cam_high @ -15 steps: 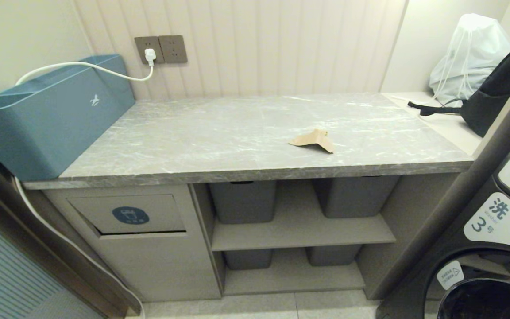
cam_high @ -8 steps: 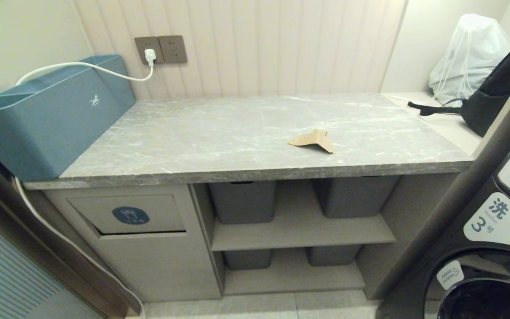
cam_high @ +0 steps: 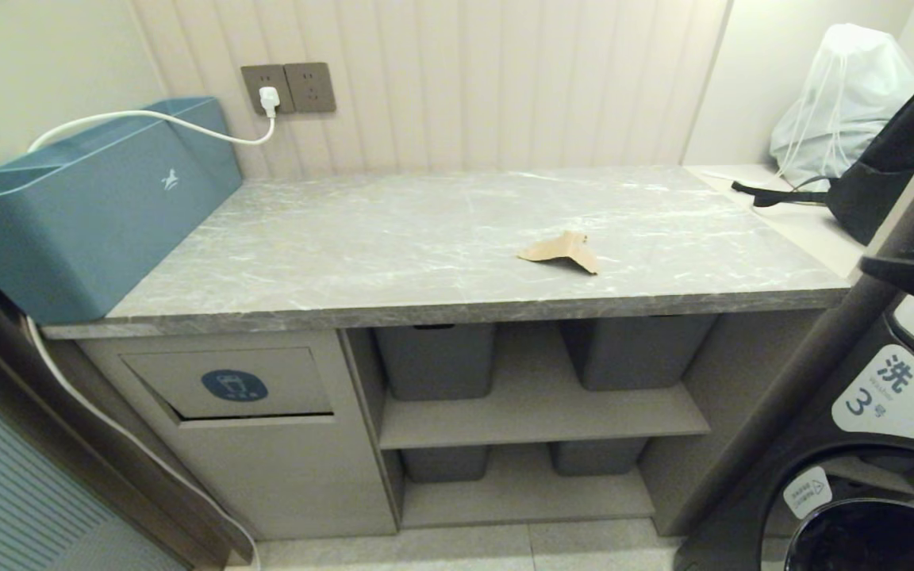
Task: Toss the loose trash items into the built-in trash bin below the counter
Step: Pick up the garbage
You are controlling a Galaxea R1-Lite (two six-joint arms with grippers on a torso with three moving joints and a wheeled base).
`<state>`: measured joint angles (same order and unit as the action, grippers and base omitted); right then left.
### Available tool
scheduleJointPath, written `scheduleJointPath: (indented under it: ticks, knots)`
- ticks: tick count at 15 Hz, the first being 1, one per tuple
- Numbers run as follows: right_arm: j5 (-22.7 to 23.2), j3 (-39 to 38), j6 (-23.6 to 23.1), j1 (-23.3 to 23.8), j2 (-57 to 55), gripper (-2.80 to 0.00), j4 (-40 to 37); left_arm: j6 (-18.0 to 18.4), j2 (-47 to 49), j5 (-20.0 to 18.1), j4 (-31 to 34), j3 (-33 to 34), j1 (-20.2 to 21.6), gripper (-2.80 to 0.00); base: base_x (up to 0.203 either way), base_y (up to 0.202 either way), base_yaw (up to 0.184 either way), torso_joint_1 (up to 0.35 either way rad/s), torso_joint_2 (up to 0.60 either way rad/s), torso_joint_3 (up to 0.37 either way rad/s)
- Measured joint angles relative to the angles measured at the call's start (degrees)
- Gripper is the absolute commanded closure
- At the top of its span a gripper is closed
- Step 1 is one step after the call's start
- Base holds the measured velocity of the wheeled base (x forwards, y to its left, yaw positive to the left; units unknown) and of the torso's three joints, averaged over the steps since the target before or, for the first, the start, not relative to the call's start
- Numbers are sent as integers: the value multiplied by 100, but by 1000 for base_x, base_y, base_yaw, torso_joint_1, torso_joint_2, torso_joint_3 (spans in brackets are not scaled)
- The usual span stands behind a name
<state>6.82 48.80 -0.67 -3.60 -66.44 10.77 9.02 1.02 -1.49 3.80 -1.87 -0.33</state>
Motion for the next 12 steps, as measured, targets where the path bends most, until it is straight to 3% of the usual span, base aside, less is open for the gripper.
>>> scheduleJointPath:
  ticks: [2,6,12]
  knots:
    - [53,475,-316,-251,-955,-280,521,37,-67,-19,36,-8,0,0,0,0,0,0,0,0]
    - [-1,895,-1295,-647,-2265,-280,1340,-316,-100,35,31,14,-2,0,0,0,0,0,0,0]
    - [-1317,1275,-2422,-1245,-3701,-280,3256,-358,-102,65,40,20,0,0,0,0,0,0,0,0]
